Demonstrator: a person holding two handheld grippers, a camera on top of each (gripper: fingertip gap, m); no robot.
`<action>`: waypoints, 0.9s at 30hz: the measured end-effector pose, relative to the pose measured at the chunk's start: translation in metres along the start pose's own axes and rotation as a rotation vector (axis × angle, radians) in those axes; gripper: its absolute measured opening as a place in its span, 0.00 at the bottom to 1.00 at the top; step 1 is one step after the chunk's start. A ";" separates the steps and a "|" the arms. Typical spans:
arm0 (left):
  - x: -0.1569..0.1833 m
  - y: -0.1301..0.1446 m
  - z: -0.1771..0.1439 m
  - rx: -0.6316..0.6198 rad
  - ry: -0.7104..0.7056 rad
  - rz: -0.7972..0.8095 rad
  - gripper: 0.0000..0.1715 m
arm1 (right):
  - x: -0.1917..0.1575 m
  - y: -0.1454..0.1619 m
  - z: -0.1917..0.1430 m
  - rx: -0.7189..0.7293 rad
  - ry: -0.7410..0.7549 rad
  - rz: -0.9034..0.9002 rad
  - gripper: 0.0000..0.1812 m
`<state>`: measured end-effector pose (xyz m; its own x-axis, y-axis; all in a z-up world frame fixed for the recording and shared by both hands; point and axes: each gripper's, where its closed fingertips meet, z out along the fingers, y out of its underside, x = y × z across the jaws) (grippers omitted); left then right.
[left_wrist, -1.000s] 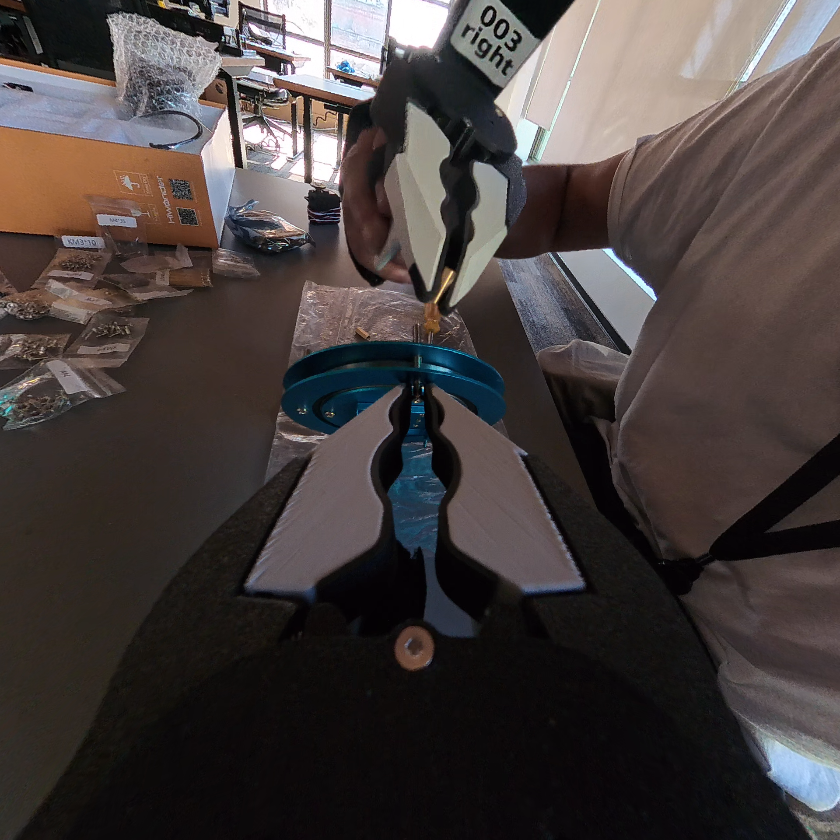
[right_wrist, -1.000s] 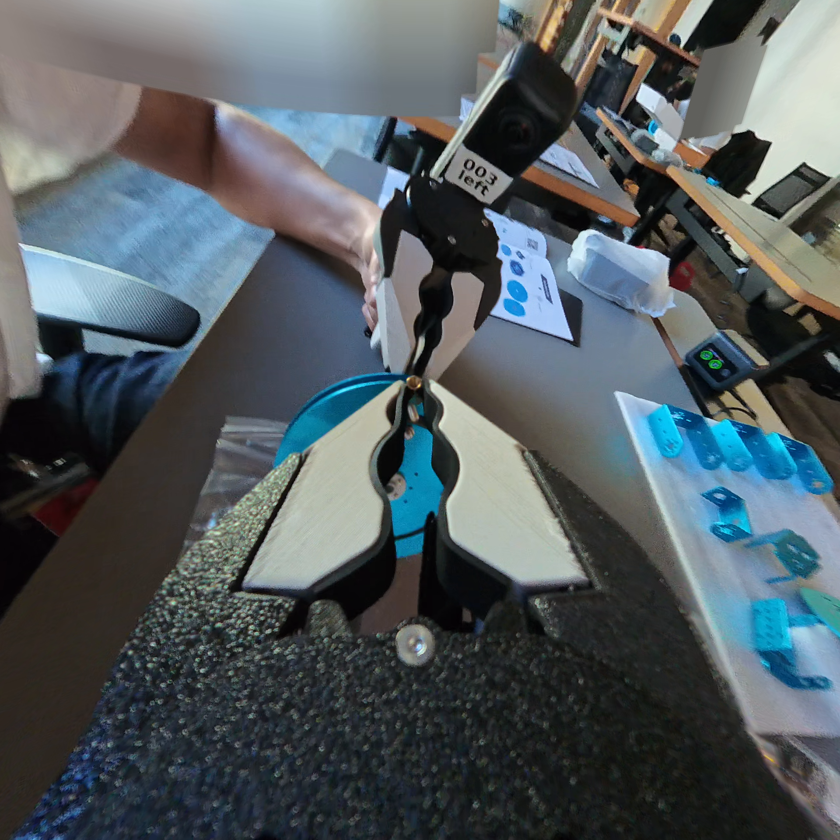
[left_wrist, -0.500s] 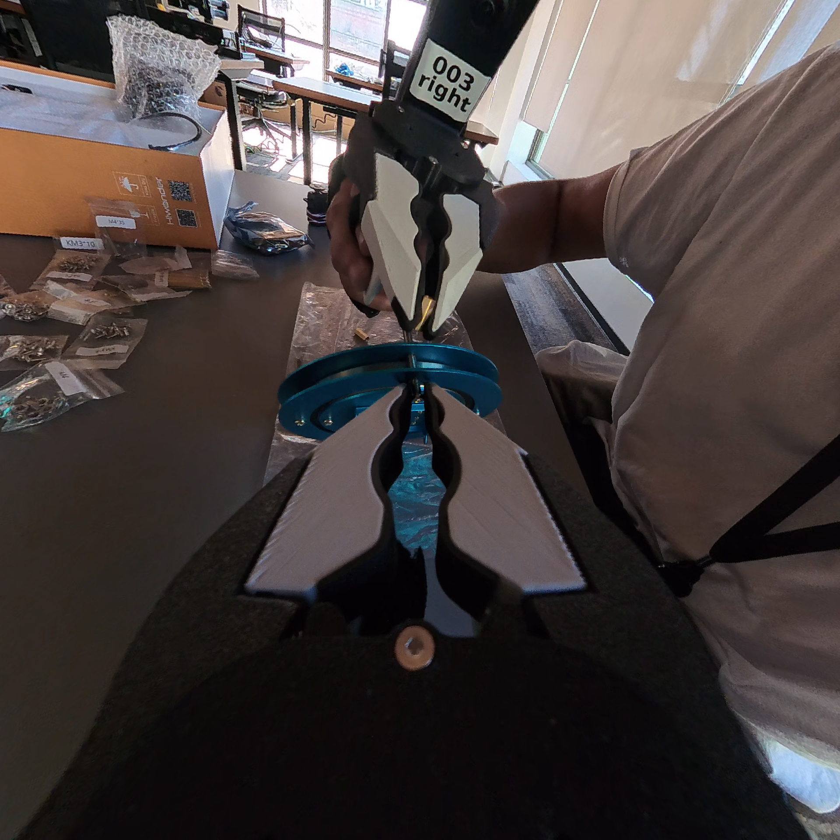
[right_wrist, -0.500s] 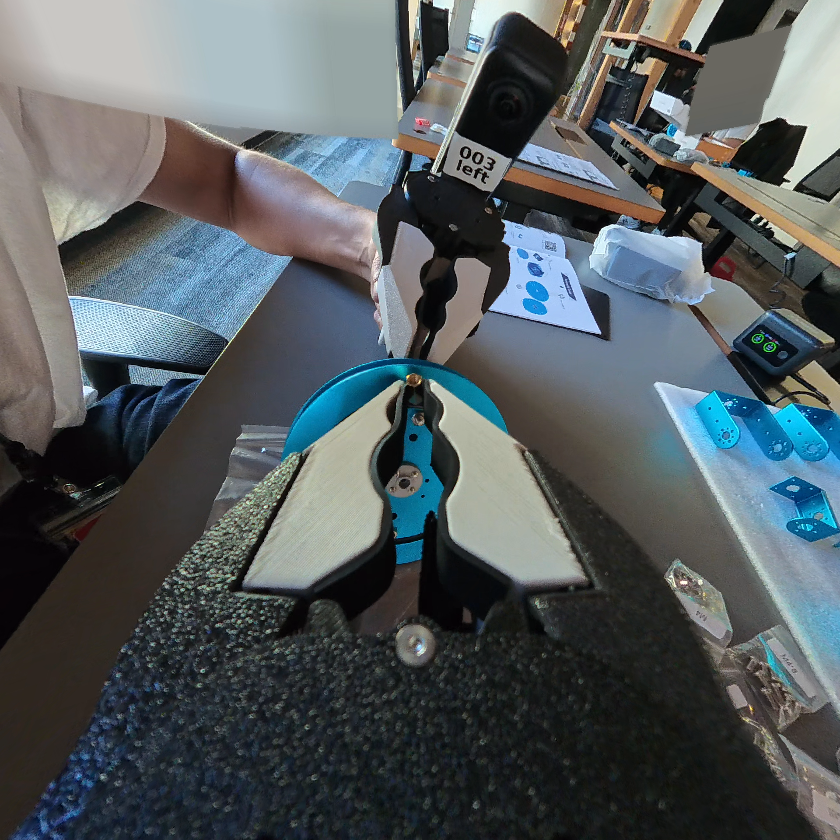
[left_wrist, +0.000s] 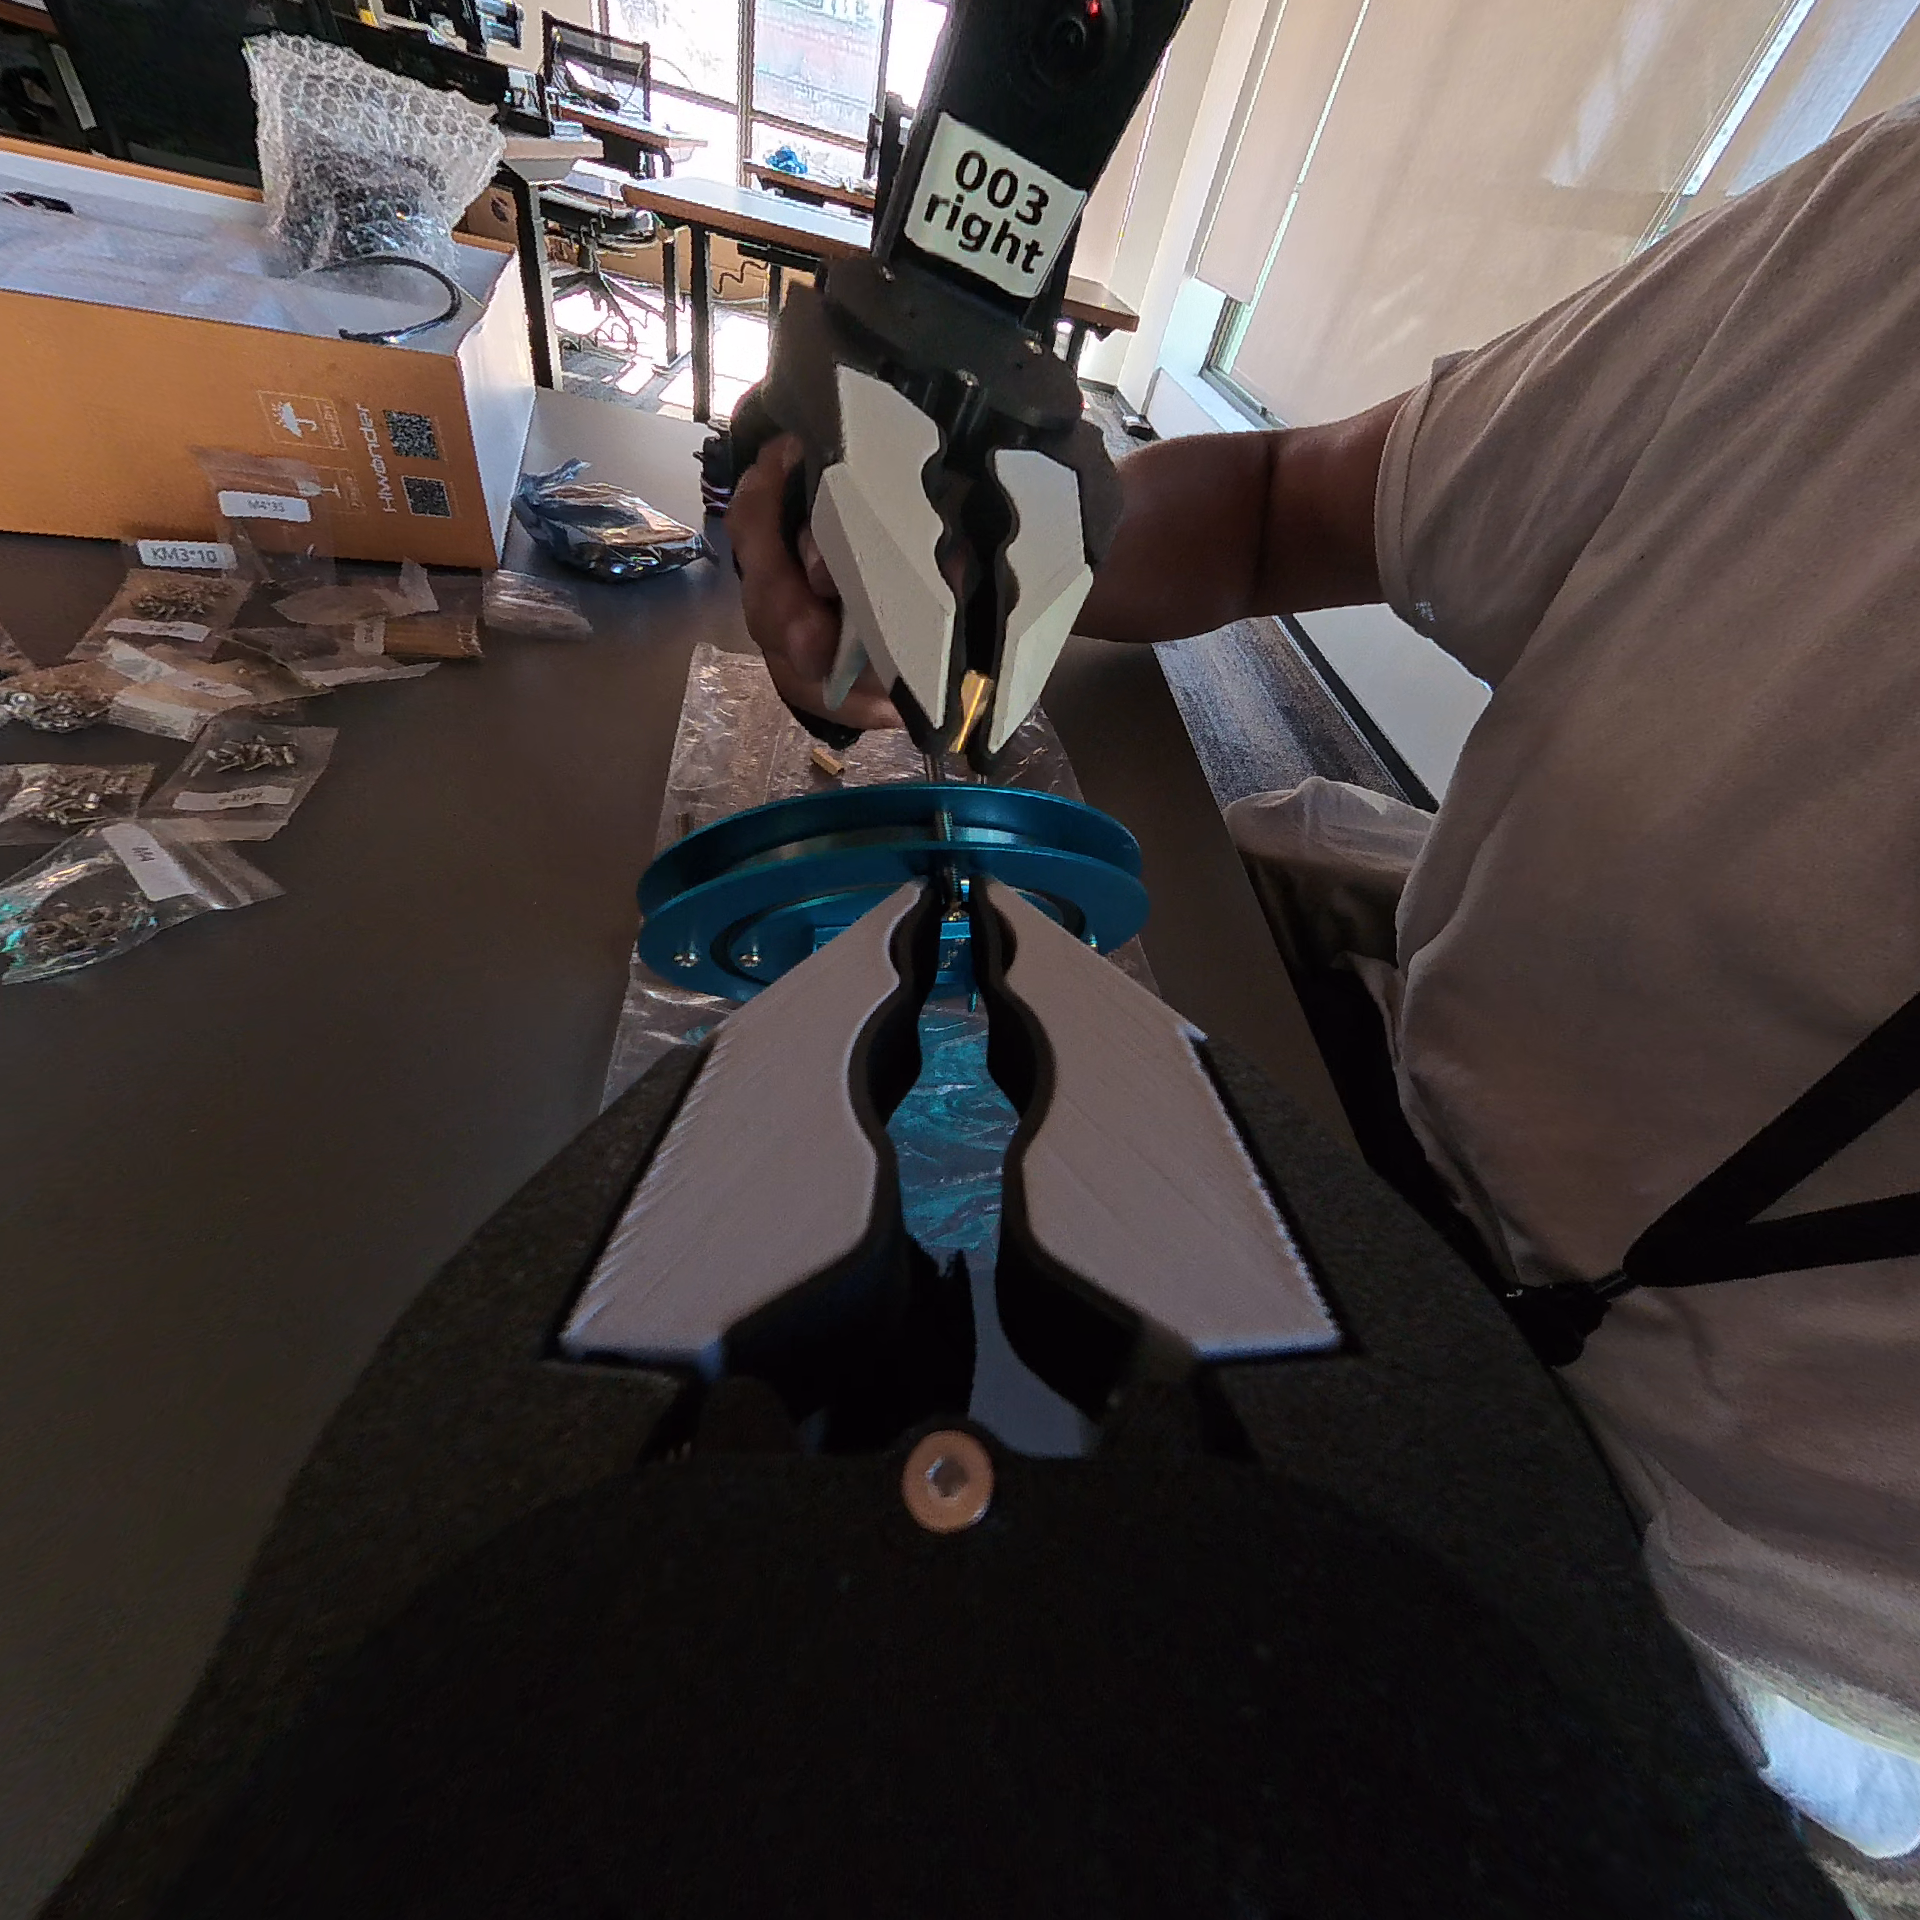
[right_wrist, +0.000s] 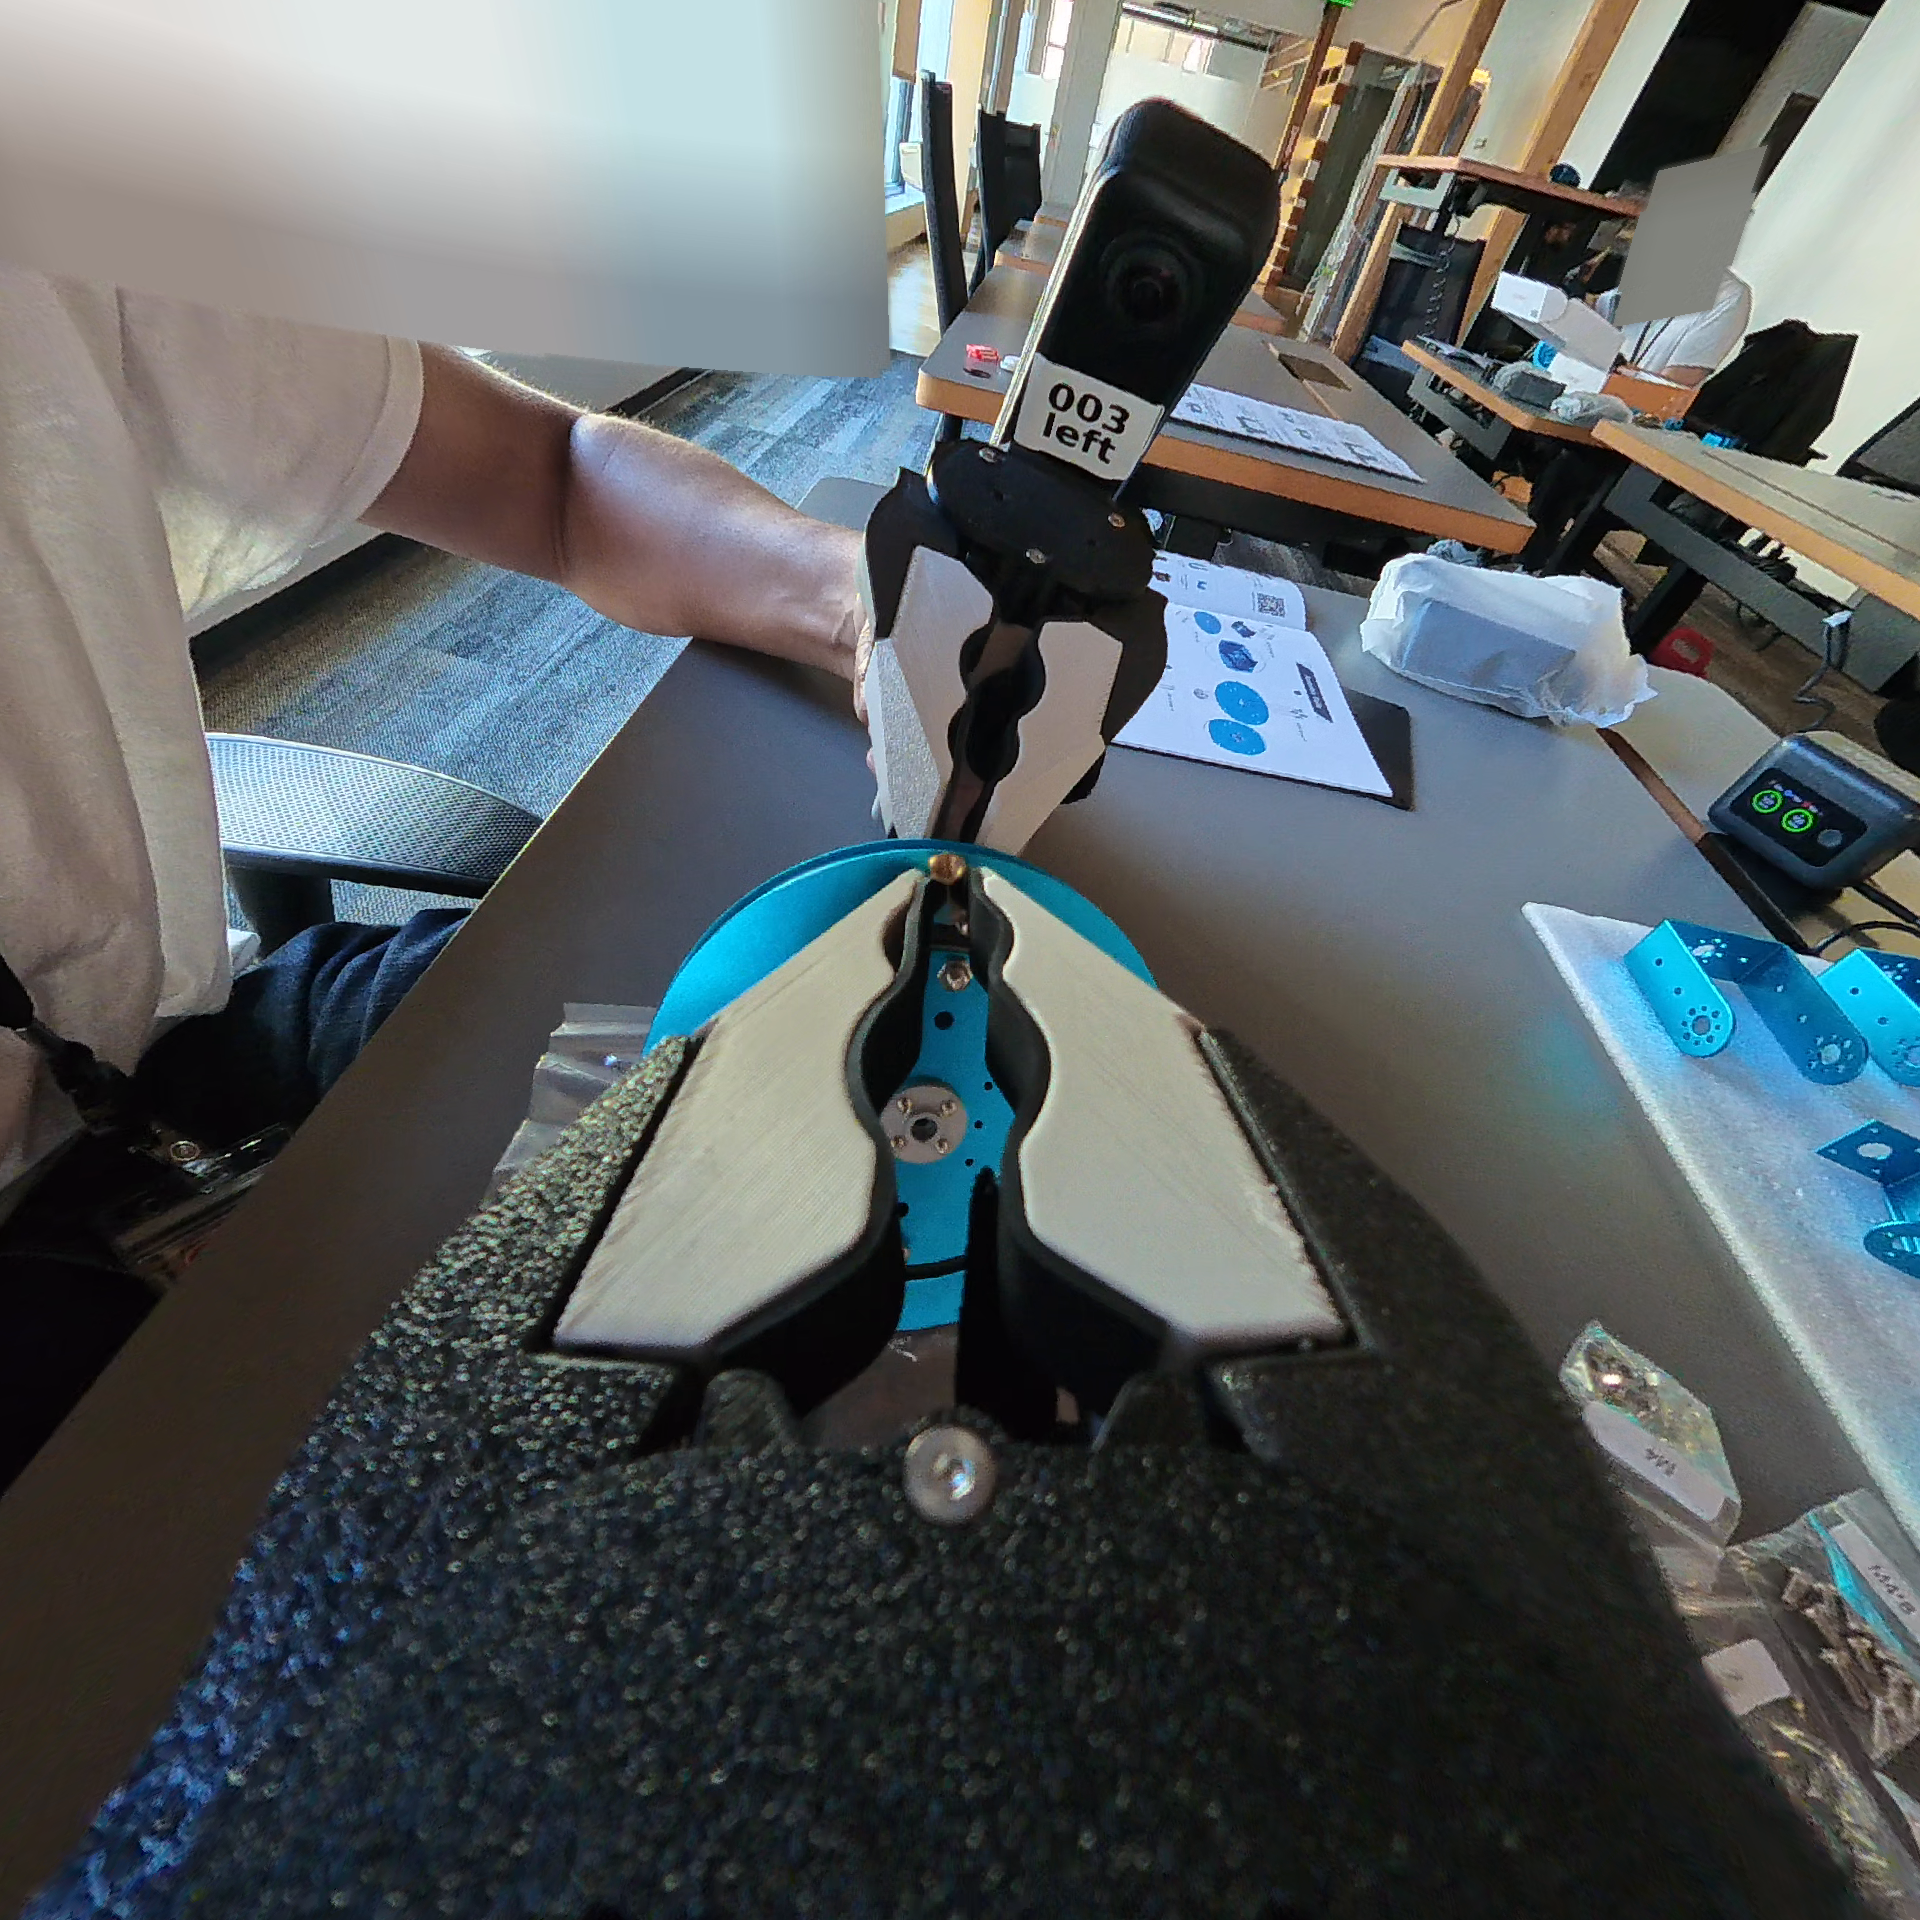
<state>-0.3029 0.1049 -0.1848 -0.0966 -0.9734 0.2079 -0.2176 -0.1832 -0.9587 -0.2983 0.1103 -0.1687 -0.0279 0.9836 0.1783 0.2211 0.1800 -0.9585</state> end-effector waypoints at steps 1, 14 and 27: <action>0.000 0.000 0.000 0.000 -0.002 0.001 0.02 | 0.000 0.000 0.000 -0.007 0.000 -0.010 0.03; -0.001 0.002 0.000 -0.016 -0.017 0.013 0.02 | 0.008 0.120 -0.078 -0.666 -0.058 0.140 0.03; 0.001 0.003 0.001 -0.027 -0.014 0.026 0.02 | 0.003 0.138 -0.088 -0.641 -0.062 0.199 0.04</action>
<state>-0.3026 0.1034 -0.1881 -0.0894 -0.9796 0.1798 -0.2410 -0.1539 -0.9582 -0.1825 0.1367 -0.2809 0.0211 0.9996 -0.0195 0.7625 -0.0288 -0.6464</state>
